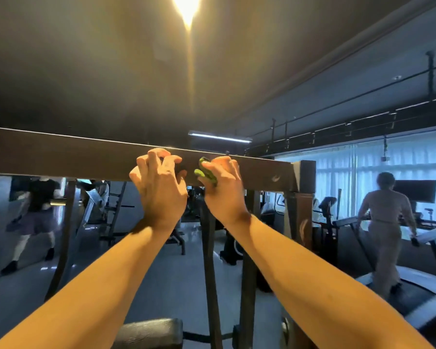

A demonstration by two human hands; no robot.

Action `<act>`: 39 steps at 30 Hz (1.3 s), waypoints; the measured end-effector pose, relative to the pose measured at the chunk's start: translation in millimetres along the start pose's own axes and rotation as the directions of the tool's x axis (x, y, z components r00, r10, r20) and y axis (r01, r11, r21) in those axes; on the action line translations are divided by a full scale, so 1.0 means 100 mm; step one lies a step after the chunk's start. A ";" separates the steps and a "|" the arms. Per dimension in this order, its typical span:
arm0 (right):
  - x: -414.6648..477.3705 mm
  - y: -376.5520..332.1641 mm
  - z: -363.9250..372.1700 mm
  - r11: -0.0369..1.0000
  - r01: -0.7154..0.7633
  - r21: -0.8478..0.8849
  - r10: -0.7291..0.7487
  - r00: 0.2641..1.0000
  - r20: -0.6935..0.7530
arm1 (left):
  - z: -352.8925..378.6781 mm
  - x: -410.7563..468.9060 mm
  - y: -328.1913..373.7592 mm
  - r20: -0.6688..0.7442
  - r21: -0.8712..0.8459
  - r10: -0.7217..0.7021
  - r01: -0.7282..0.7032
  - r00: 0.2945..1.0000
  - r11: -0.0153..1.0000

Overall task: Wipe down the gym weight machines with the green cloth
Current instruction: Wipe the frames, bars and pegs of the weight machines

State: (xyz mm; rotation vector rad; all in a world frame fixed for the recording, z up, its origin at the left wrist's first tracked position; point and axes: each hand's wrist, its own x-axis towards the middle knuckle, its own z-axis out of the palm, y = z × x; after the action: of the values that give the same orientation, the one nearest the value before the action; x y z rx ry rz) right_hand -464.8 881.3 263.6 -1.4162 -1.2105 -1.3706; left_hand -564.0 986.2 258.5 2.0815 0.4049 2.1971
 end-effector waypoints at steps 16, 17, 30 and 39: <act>-0.54 0.91 -0.59 0.902 -0.408 -0.142 0.386 0.909 -0.160 | 0.51 -0.11 0.65 0.042 -0.077 0.099 -0.095 0.994 0.992; -0.34 0.91 -0.59 0.885 -0.448 -0.123 0.421 0.885 -0.198 | 0.51 -0.09 0.65 0.049 -0.078 0.097 -0.093 0.994 0.993; -0.58 0.66 -0.46 0.863 -0.506 -0.017 0.493 0.847 -0.199 | 0.50 -0.07 0.58 0.083 -0.075 0.126 -0.120 0.989 0.990; -0.18 0.43 -0.23 0.881 -0.454 0.136 0.472 0.820 -0.324 | 0.31 0.01 0.29 0.063 -0.037 0.145 -0.142 0.987 0.989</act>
State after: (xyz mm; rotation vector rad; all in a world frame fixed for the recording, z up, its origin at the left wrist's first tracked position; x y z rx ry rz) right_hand -426.9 848.2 250.9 -1.2544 -0.6078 -1.1655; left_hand -529.8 962.7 267.5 2.2237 0.2191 2.1873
